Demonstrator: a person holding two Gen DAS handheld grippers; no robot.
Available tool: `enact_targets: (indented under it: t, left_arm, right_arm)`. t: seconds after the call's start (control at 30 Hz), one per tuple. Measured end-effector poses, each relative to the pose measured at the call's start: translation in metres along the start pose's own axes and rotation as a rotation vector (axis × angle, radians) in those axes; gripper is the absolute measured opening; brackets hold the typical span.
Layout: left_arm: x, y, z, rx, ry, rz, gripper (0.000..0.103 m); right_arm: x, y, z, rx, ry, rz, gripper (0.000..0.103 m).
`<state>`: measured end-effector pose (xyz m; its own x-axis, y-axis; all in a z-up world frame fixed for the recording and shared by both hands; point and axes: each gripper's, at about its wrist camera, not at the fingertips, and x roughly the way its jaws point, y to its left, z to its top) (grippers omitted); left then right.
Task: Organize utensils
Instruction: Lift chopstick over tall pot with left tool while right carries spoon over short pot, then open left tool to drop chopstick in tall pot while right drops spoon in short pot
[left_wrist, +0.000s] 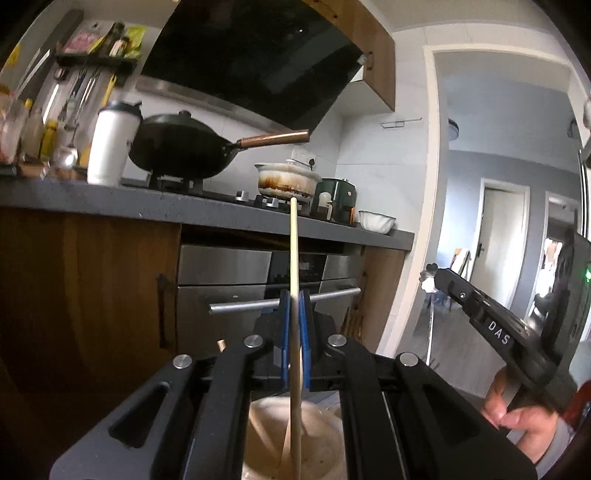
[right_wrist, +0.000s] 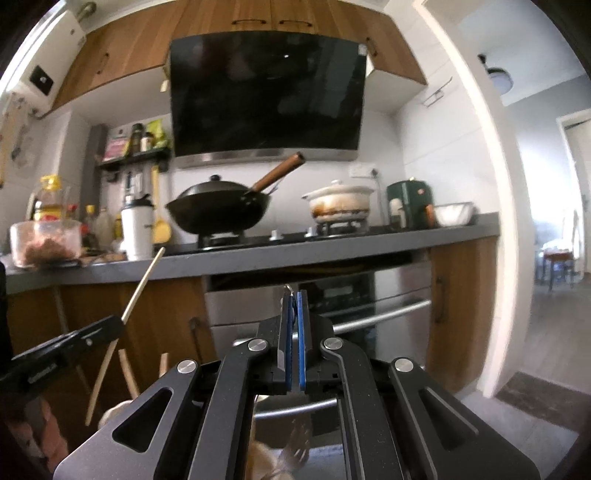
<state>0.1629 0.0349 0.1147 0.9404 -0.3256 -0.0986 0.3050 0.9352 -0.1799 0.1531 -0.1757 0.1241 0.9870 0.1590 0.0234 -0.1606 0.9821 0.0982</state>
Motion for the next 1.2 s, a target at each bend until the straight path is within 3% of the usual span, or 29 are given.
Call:
enact_targets:
  t: [0.27,0.6,1.2]
  left_arm:
    - [0.015,0.002,-0.021,0.031,-0.016,0.043,0.005]
    - [-0.020,-0.007,-0.037,0.115,-0.030,0.053,0.005]
    - [-0.044,-0.002,-0.067,0.107,0.034,0.107,0.005]
  right_arm:
    - [0.006,0.014,-0.018,-0.085,-0.052,-0.052,0.003]
    - [-0.018,0.023,-0.047,-0.162,-0.045,-0.063,0.003]
    - [-0.022,0.025,-0.074,-0.164,0.060,0.028,0.004]
